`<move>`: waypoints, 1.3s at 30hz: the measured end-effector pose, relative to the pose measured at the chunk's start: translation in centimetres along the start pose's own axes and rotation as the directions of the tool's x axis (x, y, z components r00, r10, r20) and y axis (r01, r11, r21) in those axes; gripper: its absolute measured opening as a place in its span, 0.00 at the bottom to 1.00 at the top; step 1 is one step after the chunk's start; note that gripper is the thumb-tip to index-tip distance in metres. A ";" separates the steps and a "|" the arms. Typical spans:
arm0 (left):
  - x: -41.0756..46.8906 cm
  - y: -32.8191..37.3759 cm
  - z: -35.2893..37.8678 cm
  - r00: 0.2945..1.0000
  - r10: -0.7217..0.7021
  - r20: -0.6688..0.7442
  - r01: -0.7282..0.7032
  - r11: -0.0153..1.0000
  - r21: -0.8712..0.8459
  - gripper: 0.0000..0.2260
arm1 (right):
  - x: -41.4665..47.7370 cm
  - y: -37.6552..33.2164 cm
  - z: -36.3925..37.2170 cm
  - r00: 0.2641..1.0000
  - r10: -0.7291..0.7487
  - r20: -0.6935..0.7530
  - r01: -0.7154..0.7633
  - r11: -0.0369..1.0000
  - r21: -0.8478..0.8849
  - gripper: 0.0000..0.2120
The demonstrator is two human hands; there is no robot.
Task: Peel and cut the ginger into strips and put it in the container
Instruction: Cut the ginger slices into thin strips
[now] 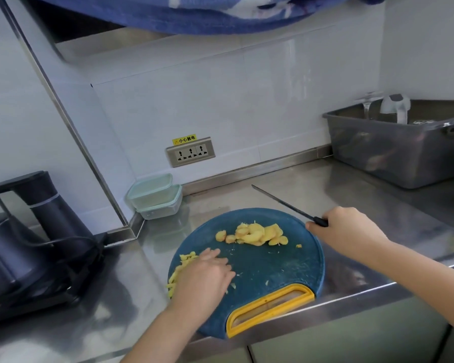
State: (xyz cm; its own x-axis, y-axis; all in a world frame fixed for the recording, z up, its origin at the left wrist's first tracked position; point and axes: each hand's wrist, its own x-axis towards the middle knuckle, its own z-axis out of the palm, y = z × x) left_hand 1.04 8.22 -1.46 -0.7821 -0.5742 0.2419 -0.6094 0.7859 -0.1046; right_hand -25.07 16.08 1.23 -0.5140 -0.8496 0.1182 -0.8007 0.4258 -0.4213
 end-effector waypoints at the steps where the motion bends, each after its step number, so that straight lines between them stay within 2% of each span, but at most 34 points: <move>1: -0.1 -0.7 0.0 0.996 -0.084 0.038 0.085 0.996 -0.036 0.23 | 0.4 -0.1 0.3 1.000 0.007 -0.008 -0.007 1.000 -0.004 0.21; 2: -0.3 -1.2 0.0 0.988 -0.148 0.048 0.151 0.986 -0.076 0.29 | 0.7 -0.2 0.7 1.000 0.011 -0.015 -0.011 1.000 -0.015 0.21; 3: -0.3 -1.5 0.1 0.980 -0.194 0.033 0.197 0.974 -0.112 0.29 | 1.0 -0.3 1.1 1.000 0.011 -0.022 -0.012 0.999 -0.036 0.20; 6: 0.6 -1.7 -0.9 0.950 -0.307 -0.052 0.288 0.930 -0.229 0.12 | 1.3 -0.6 2.2 0.999 -0.008 -0.033 0.004 0.992 -0.125 0.18; 9: 2.5 -2.8 -1.1 0.934 -0.357 -0.008 0.336 0.887 -0.318 0.22 | 1.4 -0.9 3.2 0.999 -0.037 -0.020 0.033 0.984 -0.172 0.16; 14: 5.4 -3.4 -0.9 0.955 -0.282 0.090 0.293 0.858 -0.422 0.16 | 1.8 -1.0 4.1 0.995 -0.090 -0.046 0.075 0.963 -0.261 0.18; 18: 7.4 -3.1 0.1 0.970 -0.180 0.162 0.232 0.879 -0.417 0.16 | 1.8 -1.1 4.6 0.984 -0.149 -0.093 0.103 0.918 -0.382 0.18; 25: 8.3 -3.2 0.7 0.977 -0.198 0.080 0.212 0.856 -0.471 0.09 | 2.0 -0.7 5.5 0.977 -0.163 -0.138 0.095 0.911 -0.400 0.17; 28: 8.5 -3.4 0.4 0.951 -0.308 -0.001 0.265 0.819 -0.509 0.09 | 2.1 -0.7 5.7 0.975 -0.167 -0.144 0.095 0.907 -0.410 0.17; 32: 8.6 -4.5 -0.2 0.867 -0.495 -0.055 0.377 0.725 -0.577 0.06 | 2.5 -0.7 5.8 0.975 -0.167 -0.143 0.093 0.903 -0.418 0.17; 34: 8.2 -5.0 -0.6 0.879 -0.472 0.064 0.419 0.702 -0.577 0.05 | 2.6 -0.6 5.9 0.975 -0.169 -0.147 0.095 0.905 -0.415 0.17; 37: 7.2 -4.5 -1.2 0.889 -0.282 0.361 0.451 0.675 -0.584 0.04 | 2.6 -0.7 6.0 0.973 -0.173 -0.152 0.100 0.913 -0.396 0.17; 39: 6.5 -4.2 -1.1 0.879 -0.235 0.416 0.444 0.723 -0.529 0.04 | 2.6 -0.6 6.1 0.972 -0.171 -0.161 0.096 0.914 -0.394 0.17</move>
State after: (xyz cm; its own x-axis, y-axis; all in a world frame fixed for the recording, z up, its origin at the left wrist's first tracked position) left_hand -1.30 1.45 1.61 -0.5983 -0.7843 -0.1640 -0.7188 0.4350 0.5423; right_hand -24.09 11.74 -3.67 -0.4122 -0.8486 0.3316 -0.9023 0.4307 -0.0193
